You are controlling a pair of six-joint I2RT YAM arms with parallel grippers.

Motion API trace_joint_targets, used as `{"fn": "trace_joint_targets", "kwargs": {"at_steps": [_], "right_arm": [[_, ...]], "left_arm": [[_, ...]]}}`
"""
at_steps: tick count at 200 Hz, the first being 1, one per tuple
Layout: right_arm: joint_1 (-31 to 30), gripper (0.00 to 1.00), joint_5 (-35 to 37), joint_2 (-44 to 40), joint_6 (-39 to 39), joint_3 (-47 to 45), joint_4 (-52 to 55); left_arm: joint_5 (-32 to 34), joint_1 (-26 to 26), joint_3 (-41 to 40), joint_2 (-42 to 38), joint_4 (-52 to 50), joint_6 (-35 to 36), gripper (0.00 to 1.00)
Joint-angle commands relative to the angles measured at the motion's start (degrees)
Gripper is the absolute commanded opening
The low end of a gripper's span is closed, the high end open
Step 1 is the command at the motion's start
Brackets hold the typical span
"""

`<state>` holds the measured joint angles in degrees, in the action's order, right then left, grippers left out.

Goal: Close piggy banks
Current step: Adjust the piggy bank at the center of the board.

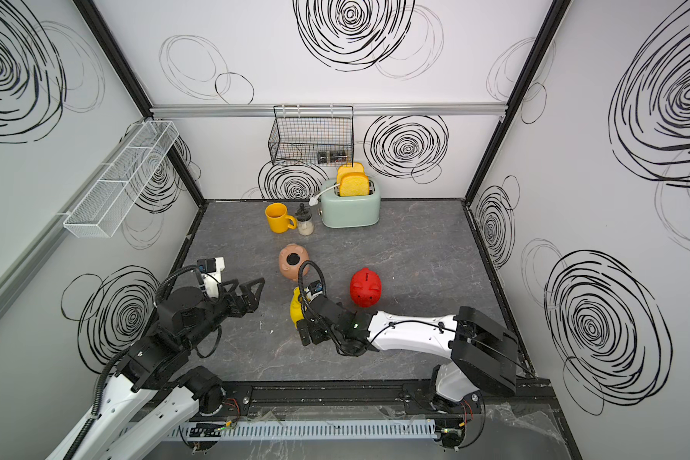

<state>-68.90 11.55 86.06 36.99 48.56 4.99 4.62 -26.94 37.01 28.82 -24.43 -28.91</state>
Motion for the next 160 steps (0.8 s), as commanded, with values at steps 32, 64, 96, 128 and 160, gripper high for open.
{"fn": "trace_joint_targets", "kwargs": {"at_steps": [32, 64, 96, 128, 160], "right_arm": [[0.0, 0.98, 2.3, 3.5, 2.2, 3.4, 2.5], [0.5, 0.96, 2.9, 4.8, 2.8, 3.8, 3.9], [1.4, 0.94, 2.1, 5.2, 3.5, 2.9, 4.2], [1.9, 0.92, 1.7, 4.4, 3.7, 1.6, 4.2], [2.5, 0.91, 1.7, 3.5, 3.8, 0.6, 4.7]], "left_arm": [[1.0, 0.0, -0.6, -0.3, 0.8, 0.1, 0.96], [1.7, -1.2, -0.6, -0.5, 0.6, -0.3, 0.96], [2.3, -2.2, -0.6, -0.3, 0.4, -0.4, 0.96], [2.0, -2.2, -0.7, 0.1, 0.5, -0.4, 0.96], [1.0, -2.2, -0.9, 0.4, 1.1, -0.5, 0.96]]}}
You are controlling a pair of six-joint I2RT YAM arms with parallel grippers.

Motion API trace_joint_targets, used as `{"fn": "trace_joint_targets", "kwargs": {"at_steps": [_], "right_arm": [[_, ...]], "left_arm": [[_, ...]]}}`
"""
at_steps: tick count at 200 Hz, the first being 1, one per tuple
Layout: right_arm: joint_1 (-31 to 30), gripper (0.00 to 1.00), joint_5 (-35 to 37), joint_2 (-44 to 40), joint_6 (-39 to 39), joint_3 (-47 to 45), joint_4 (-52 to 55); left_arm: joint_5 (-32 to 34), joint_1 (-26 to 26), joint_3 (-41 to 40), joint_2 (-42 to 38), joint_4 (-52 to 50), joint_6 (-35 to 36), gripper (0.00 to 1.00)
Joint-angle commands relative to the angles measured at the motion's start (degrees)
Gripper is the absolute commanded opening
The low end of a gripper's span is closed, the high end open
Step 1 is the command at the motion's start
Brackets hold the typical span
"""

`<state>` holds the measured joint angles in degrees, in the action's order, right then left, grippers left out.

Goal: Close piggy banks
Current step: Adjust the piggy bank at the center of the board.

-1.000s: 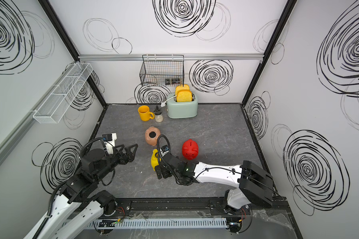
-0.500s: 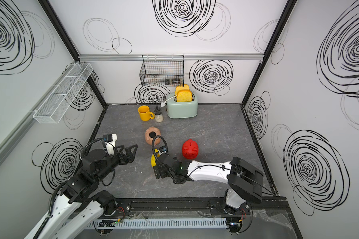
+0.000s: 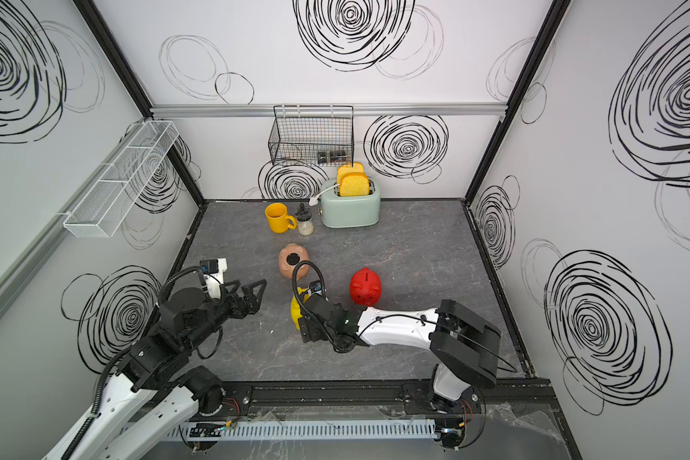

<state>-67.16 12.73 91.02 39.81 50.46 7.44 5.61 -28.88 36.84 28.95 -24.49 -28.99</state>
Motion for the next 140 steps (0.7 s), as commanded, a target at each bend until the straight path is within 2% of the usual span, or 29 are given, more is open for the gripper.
{"fn": "trace_joint_targets", "kwargs": {"at_steps": [1, 87, 109, 140], "right_arm": [[0.8, 0.91, 0.5, -1.5, 1.0, -1.3, 2.2], [3.1, 0.89, 0.5, -5.0, 1.2, -4.7, 2.4], [3.7, 0.89, 0.3, -5.7, 1.4, -5.6, 2.2], [4.3, 0.88, 0.0, -6.8, 1.9, -7.1, 1.5]], "left_arm": [[0.0, -0.3, -0.7, 0.3, 1.1, -0.5, 0.96], [0.1, -1.9, -1.3, 0.8, 1.9, -1.2, 0.96], [-2.3, -1.8, -2.2, 1.6, 3.8, -1.4, 0.96], [-9.2, -1.6, -3.8, 5.5, 8.8, -2.4, 0.96]]}}
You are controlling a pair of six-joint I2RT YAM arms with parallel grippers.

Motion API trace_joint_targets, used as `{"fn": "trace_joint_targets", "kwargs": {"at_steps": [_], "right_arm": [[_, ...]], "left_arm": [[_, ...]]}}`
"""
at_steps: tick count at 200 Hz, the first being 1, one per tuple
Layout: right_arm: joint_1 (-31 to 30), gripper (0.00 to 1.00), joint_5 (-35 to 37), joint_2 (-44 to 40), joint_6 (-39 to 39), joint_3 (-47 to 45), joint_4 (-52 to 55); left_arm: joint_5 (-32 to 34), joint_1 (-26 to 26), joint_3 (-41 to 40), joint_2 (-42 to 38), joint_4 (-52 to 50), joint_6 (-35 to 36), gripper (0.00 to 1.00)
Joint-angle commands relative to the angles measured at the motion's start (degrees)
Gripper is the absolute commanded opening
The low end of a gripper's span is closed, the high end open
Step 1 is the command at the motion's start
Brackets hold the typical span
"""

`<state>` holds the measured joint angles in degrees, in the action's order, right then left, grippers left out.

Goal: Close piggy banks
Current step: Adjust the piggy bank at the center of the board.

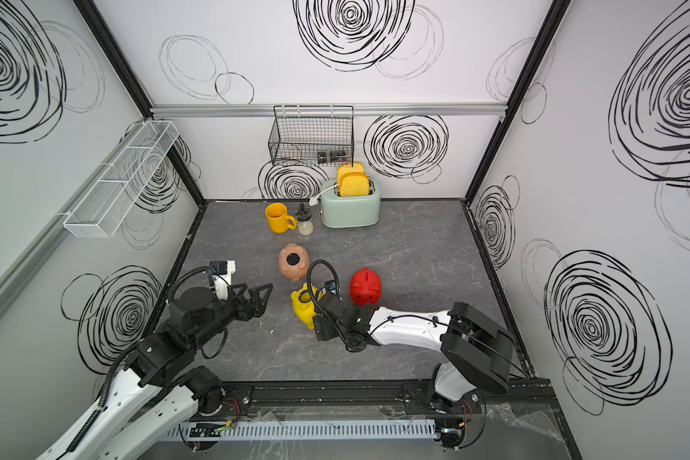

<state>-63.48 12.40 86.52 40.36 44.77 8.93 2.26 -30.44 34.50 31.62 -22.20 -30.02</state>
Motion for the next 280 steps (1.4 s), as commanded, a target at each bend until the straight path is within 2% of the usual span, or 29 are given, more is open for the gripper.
{"fn": "trace_joint_targets", "kwargs": {"at_steps": [1, 29, 58, 84, 103, 135, 157, 207, 280], "right_arm": [[0.6, 0.88, 0.3, -2.2, 1.5, -1.4, -0.1], [0.8, 0.87, 0.2, -2.6, 1.7, -1.9, -0.3], [1.2, 0.87, -0.2, -3.0, 1.9, -2.7, -1.5], [1.3, 0.86, -1.0, -3.5, 2.4, -3.6, -3.1], [1.3, 0.85, -1.4, -3.6, 2.6, -3.8, -3.7], [1.4, 0.84, -1.8, -3.7, 2.6, -3.9, -4.0], [1.3, 0.84, -2.0, -3.8, 2.6, -3.9, -4.4], [1.3, 0.79, -3.0, -3.3, 3.2, -4.2, -5.9], [1.5, 0.77, -2.7, -2.8, 3.9, -3.8, -5.8]], "left_arm": [[-6.0, -0.1, -1.5, 3.0, 6.7, -1.5, 0.96], [-11.9, -0.6, -2.4, 8.9, 13.5, -2.4, 1.0], [-15.0, -3.4, 0.3, 16.6, 18.5, -0.1, 0.95], [-12.8, -6.2, 3.1, 22.3, 20.8, 0.9, 0.9], [-11.7, -5.7, 5.0, 26.9, 21.5, 1.4, 0.86], [-11.2, -3.7, 8.0, 34.3, 22.1, 1.4, 0.72], [-10.9, -2.8, 9.1, 37.4, 23.4, 2.1, 0.69], [-11.3, -0.2, 10.6, 43.9, 24.7, 2.4, 0.53], [-11.9, 0.3, 9.6, 47.1, 25.0, 3.7, 0.47]]}}
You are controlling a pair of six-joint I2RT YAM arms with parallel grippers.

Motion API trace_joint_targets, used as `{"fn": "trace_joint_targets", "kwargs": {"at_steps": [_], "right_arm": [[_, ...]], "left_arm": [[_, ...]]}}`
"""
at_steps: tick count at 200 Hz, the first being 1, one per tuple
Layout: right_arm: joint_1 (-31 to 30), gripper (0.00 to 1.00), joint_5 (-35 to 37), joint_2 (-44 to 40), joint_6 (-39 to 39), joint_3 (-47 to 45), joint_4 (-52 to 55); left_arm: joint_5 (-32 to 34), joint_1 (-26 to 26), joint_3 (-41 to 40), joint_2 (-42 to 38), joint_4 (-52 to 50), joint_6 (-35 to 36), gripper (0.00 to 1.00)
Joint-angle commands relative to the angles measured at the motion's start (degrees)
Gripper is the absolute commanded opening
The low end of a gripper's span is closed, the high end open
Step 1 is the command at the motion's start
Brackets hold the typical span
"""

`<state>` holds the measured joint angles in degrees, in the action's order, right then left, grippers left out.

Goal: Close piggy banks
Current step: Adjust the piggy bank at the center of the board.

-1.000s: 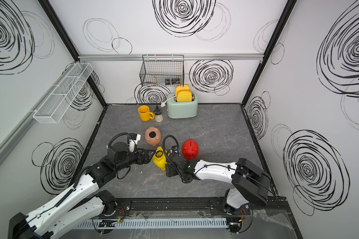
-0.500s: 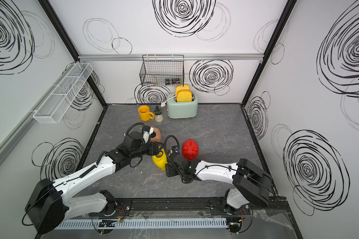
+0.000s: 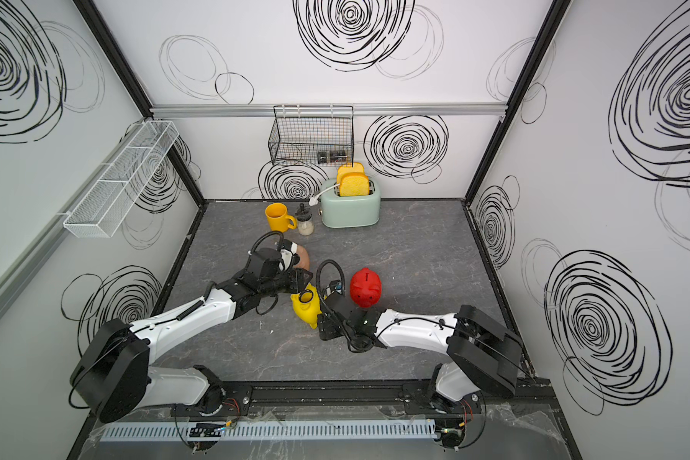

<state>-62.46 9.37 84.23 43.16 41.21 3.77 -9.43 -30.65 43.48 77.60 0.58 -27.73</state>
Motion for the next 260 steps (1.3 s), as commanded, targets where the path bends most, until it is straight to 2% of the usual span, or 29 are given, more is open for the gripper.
{"fn": "trace_joint_targets", "kwargs": {"at_steps": [1, 87, 110, 129, 192, 211, 260], "right_arm": [[0.6, 0.77, 0.3, -0.5, 1.1, -0.3, -0.5], [2.9, 0.75, -0.6, -0.8, 1.7, -0.6, -0.3], [3.4, 0.74, -0.5, -1.2, 2.1, -1.0, -0.4], [3.8, 0.69, -0.3, -1.7, 2.1, -1.4, -0.6], [5.0, 0.67, 0.3, -3.8, 2.8, -2.1, -0.7], [4.3, 0.65, -0.4, -4.2, 2.4, -2.1, -1.0], [0.4, 0.63, 0.0, -2.7, 2.5, -1.1, -0.8]], "left_arm": [[-0.3, 0.5, 0.6, 1.1, 2.2, 1.4, 0.47], [-1.3, 0.7, -2.2, 1.3, 3.2, 0.3, 0.46], [-0.8, 0.7, -3.0, 0.6, 2.9, 0.4, 0.47], [0.0, 1.4, -3.4, -0.4, 2.2, 0.6, 0.47], [-0.1, 1.5, -3.8, -4.3, 1.3, -0.4, 0.47], [1.6, 2.4, -3.2, -3.5, 1.0, -0.9, 0.51], [1.6, 3.1, -1.5, 0.1, 1.4, -0.8, 0.48]]}}
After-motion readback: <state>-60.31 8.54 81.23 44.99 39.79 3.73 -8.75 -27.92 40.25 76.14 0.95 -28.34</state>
